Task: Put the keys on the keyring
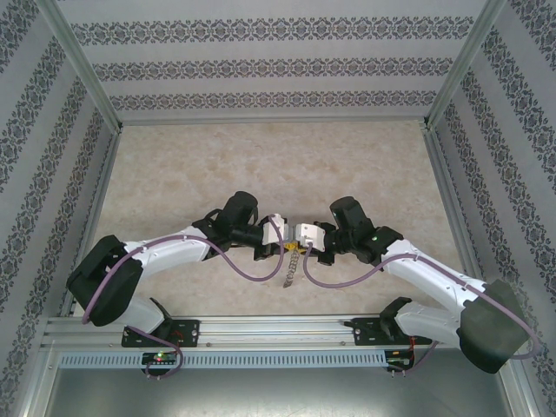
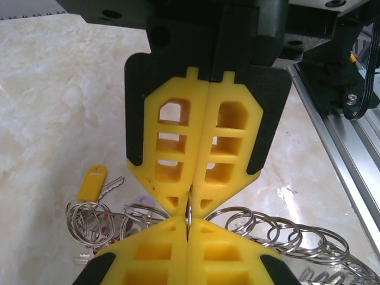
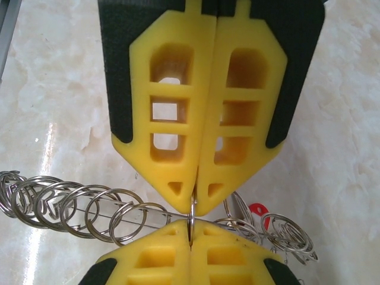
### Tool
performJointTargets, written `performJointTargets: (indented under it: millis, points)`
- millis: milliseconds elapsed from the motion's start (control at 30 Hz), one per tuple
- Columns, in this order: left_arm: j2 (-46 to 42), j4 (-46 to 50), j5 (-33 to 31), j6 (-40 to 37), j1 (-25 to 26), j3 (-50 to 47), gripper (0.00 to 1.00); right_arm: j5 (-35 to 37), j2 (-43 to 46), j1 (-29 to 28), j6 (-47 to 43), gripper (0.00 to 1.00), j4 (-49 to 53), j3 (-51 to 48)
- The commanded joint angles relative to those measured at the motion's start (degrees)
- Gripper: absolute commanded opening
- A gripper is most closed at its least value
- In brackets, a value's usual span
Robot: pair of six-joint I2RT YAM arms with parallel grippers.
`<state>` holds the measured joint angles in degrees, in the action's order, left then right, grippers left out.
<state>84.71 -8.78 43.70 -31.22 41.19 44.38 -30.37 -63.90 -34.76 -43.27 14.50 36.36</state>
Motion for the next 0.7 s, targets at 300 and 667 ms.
performJointTargets:
  millis: [300,667]
  points:
    - [0.1,-25.5,6.3,14.8,-2.1,-6.2,0.00,-6.5,9.5,5.4,9.2,0.23,-14.6,-8.8]
    - [3.3,-32.4,8.5,16.4,-2.1,-7.6,0.00,-9.9,6.3,6.2,11.0,0.22,-16.5,-8.2]
